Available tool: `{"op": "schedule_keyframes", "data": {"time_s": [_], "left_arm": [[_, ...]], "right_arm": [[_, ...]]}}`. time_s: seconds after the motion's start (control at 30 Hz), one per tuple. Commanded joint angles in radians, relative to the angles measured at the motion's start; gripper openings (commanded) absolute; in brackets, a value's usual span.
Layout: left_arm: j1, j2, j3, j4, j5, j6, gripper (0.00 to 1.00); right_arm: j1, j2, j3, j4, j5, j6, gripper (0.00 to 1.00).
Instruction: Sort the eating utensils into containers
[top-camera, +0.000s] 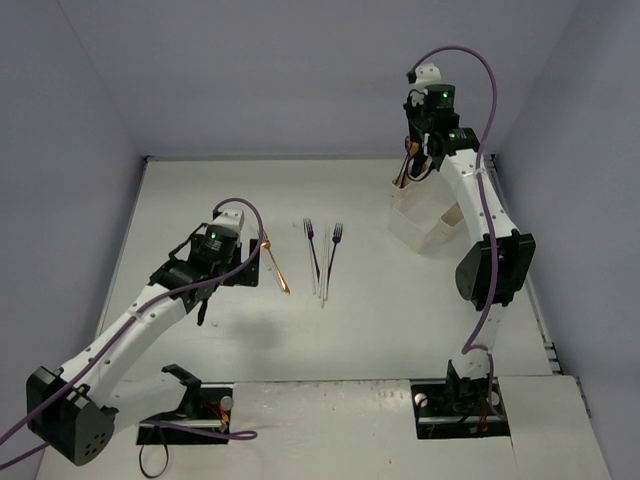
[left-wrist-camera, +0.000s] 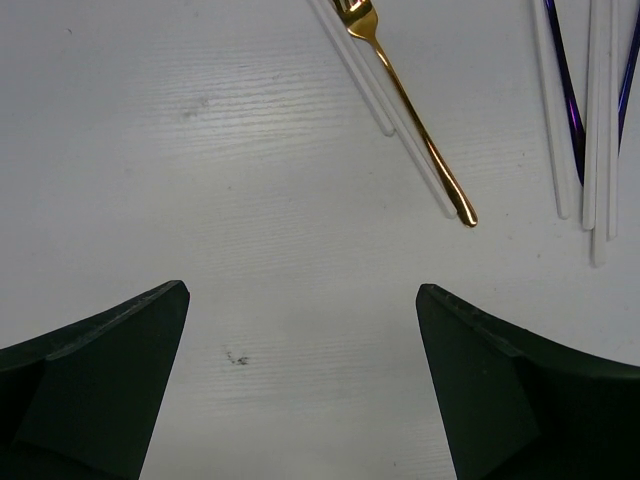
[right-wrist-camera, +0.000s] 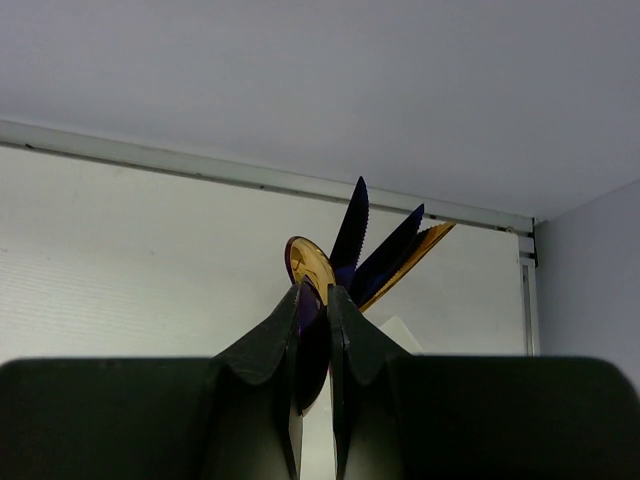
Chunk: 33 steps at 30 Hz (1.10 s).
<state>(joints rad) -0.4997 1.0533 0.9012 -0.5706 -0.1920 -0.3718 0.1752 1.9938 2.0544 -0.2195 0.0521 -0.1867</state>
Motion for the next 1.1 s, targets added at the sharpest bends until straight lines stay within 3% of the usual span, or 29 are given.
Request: {"op": "schedule_keyframes", "data": {"time_s": [0.0,0.23,0.47,0.63,0.77,0.87,1.07], "left_arm": [[0.011,0.020,0.017,0.008,-0.007,-0.015,0.97],[0.013,0.075,0.037,0.016,0.012,-0.030,0.97],[0.013,0.112,0.061,0.018,0.023,-0.078,0.98],[0.013,0.133,0.074,0.020,0.016,-0.127,0.97],[0.015,0.149,0.082,0.018,0.005,-0.195,0.97],[0.015,0.182,0.093,0.018,-0.012,-0.272,0.97],[0.018,0.300,0.151,0.012,-0.042,-0.393,0.89]], "right_arm": [[-0.010,-0.001,0.032,0.093,0.013,-0.011,0.00],[-0.017,0.024,-0.039,0.100,0.009,-0.013,0.01],[-0.022,0.016,-0.052,0.098,-0.008,-0.008,0.50],[-0.023,-0.060,-0.051,0.098,-0.014,0.004,0.78],[-0.022,-0.153,-0.101,0.098,0.007,0.051,0.94],[-0.023,-0.281,-0.204,0.098,0.037,0.110,1.00],[-0.022,-0.575,-0.506,0.098,0.112,0.247,1.00]]}}
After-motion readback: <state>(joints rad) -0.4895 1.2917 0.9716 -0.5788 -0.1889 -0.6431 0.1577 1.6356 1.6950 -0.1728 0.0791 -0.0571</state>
